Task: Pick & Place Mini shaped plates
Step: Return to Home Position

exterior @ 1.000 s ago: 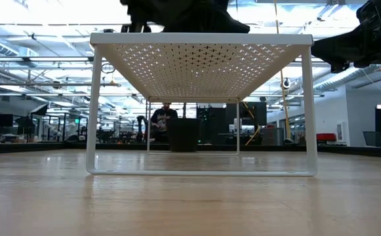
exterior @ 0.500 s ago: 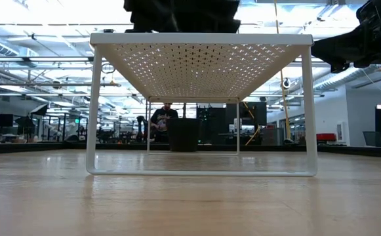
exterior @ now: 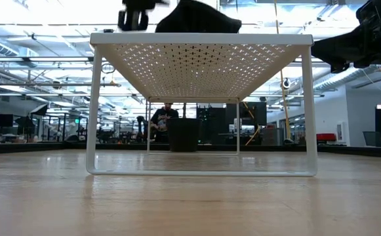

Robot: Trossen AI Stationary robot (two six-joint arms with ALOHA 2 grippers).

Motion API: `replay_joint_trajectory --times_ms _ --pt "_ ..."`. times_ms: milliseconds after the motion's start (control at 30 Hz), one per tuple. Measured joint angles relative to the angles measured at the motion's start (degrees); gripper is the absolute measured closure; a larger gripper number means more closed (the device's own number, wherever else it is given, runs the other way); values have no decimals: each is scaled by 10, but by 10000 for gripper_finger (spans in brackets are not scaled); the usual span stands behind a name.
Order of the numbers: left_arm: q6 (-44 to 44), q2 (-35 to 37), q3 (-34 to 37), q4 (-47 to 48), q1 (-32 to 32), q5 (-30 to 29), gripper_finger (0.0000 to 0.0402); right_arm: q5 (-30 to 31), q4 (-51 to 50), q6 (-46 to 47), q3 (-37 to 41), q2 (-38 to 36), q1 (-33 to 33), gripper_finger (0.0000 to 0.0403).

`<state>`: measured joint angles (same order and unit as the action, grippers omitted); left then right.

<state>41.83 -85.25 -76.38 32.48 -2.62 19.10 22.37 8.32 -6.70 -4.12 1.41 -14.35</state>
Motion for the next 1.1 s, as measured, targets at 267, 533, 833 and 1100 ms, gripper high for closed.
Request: replay_joint_trajectory --times_ms 267,533,833,1100 --pt "-115 122 0 -37 4 -33 270 0 0 0 0 0 0 300" --pt "-187 266 0 65 3 -22 270 0 0 0 0 0 0 300" --pt "-287 438 90 120 -50 -259 270 0 0 0 0 0 0 300" --pt "-388 674 411 -194 -52 -242 270 0 0 0 0 0 0 300"
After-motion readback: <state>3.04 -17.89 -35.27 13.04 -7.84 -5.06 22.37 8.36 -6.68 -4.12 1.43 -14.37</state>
